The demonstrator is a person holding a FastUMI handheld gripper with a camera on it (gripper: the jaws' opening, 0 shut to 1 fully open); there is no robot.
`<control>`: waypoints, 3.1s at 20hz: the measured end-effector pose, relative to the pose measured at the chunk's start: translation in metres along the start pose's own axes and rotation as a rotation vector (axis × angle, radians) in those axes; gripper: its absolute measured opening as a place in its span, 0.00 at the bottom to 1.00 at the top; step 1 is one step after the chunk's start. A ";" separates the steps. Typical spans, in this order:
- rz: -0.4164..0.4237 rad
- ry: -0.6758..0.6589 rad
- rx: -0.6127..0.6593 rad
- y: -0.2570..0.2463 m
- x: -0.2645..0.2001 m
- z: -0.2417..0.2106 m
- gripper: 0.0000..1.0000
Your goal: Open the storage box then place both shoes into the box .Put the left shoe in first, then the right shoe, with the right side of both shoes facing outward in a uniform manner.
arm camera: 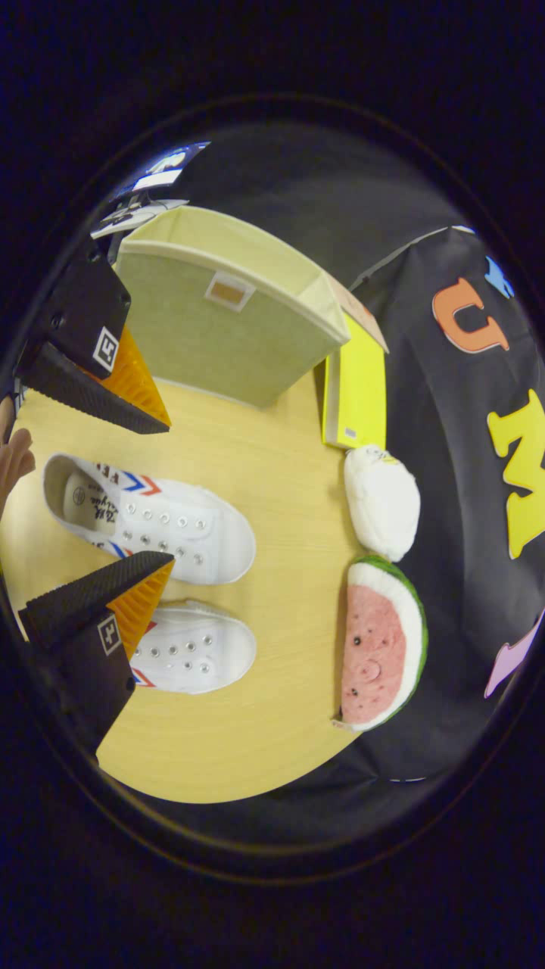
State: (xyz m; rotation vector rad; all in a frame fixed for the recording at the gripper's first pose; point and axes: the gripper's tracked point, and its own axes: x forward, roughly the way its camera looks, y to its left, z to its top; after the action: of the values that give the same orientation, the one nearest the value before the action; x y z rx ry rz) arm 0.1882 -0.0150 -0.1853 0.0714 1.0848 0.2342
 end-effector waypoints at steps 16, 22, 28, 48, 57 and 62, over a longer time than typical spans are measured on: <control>-0.087 0.234 0.052 -0.021 0.032 -0.036 0.31; 0.053 0.237 0.277 -0.019 0.022 -0.037 0.08; 0.083 0.173 0.282 0.000 -0.018 -0.028 0.08; 0.209 0.065 0.114 0.242 -0.089 0.016 0.07; 0.166 0.040 0.102 0.297 -0.013 0.031 0.07; 0.146 0.110 0.103 0.310 0.029 0.012 0.08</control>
State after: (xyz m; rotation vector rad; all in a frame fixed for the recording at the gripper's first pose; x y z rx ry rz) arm 0.1638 0.2939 -0.1516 0.2331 1.2024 0.3160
